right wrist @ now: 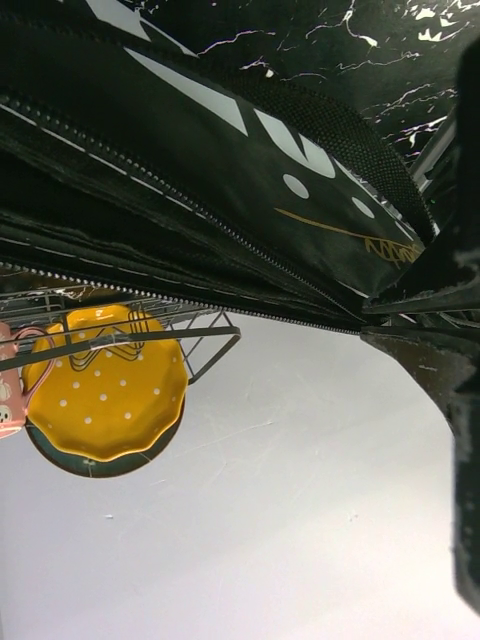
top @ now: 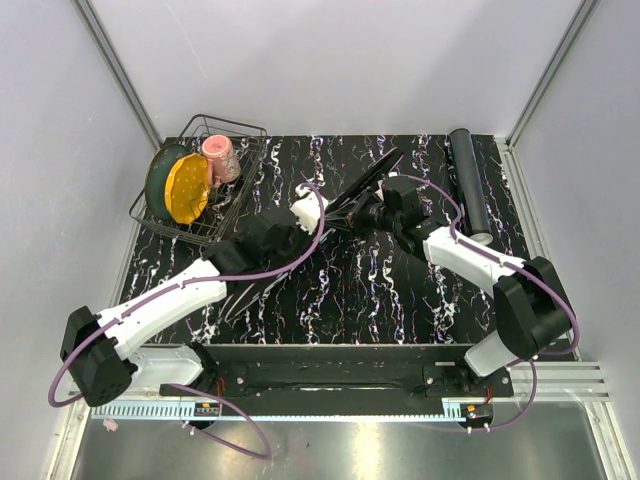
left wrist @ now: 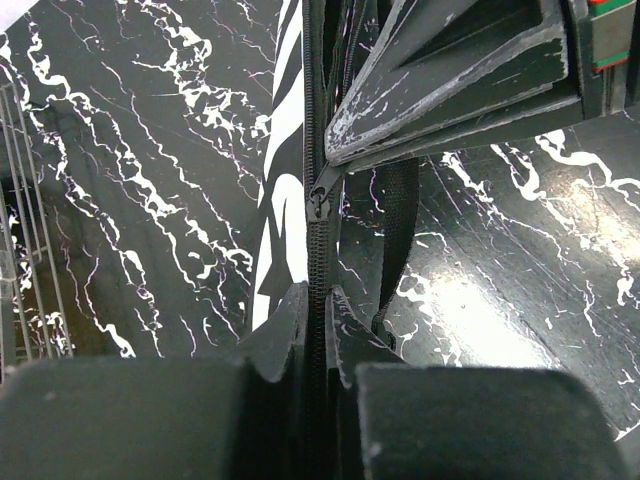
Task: Pack up the badminton gear
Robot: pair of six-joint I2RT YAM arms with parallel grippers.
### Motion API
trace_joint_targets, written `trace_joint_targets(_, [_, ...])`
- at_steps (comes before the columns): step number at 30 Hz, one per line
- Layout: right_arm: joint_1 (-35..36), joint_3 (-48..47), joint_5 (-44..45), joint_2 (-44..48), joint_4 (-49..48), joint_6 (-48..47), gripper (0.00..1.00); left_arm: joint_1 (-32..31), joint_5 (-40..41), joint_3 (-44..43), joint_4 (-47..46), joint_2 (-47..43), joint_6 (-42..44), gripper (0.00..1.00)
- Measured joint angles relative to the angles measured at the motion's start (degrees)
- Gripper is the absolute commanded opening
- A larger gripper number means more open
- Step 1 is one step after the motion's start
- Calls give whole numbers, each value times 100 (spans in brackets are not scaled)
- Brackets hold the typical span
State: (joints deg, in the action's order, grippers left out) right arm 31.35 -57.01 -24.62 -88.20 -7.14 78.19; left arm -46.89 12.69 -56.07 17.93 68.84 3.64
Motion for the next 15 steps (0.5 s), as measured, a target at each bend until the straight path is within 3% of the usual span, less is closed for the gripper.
trace_joint_targets(6, [22, -50, 50, 0, 103, 0, 0, -37, 114, 0, 20, 0, 48, 0])
trace_joint_targets(15, [92, -83, 170, 0, -35, 192, 0, -70, 251, -2, 42, 44, 20, 0])
